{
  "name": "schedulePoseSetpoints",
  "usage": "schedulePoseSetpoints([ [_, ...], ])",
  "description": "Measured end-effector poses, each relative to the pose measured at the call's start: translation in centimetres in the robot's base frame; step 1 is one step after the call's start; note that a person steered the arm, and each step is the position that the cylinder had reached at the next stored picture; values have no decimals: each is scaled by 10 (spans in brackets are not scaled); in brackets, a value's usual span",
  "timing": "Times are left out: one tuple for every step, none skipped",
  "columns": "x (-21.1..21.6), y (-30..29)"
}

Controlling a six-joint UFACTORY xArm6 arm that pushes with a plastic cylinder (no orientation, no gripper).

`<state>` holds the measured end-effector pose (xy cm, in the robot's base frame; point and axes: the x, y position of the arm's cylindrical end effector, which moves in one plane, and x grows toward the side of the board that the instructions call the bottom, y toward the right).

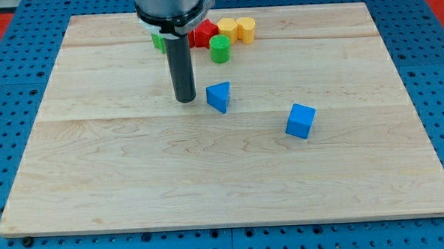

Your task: Push the blue triangle to the blue cube

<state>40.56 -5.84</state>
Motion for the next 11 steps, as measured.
schedulePoseSetpoints([
  [-17, 25],
  [-14, 57],
  [16, 58],
  [28, 53],
  [31, 32],
  [49, 39],
  [63, 54],
  [63, 77],
  [63, 104],
  [63, 125],
  [63, 131],
])
